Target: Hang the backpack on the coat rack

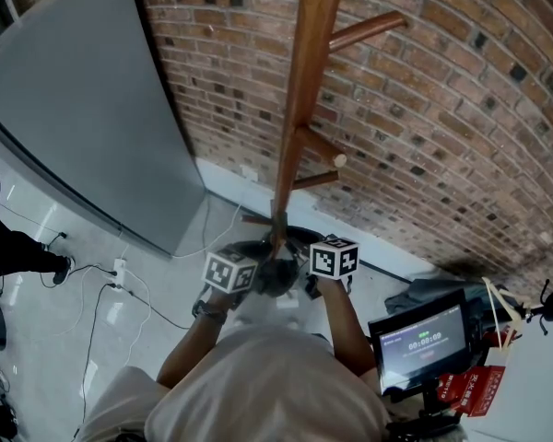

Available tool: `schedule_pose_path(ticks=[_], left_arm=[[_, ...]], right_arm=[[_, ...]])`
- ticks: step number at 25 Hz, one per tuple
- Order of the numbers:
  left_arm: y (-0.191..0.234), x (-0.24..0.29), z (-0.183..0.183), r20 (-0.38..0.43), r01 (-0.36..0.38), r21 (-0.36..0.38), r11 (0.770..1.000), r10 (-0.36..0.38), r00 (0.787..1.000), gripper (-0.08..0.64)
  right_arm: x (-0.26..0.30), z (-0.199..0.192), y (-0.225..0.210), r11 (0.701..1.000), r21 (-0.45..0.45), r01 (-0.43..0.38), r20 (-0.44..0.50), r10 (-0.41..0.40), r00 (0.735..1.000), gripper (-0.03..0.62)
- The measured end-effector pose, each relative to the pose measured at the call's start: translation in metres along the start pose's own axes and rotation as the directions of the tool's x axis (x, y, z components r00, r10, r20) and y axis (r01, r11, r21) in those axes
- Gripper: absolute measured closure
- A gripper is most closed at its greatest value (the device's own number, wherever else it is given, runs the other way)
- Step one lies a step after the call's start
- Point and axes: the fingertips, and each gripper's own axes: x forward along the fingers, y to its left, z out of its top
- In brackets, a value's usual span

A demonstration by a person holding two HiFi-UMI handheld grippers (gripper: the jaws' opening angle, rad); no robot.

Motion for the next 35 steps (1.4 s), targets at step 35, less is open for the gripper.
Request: schedule_pose_path(ticks=[35], left_arm=[[0.000,-0.012,0.013,0.069,-0.059,0.114,0.992,0.051,0.996,0.385]], right_arm=[[-0.039,0.006,0.006,0.990,-0.083,0.118,0.092,-0.111,0.990,0.439]])
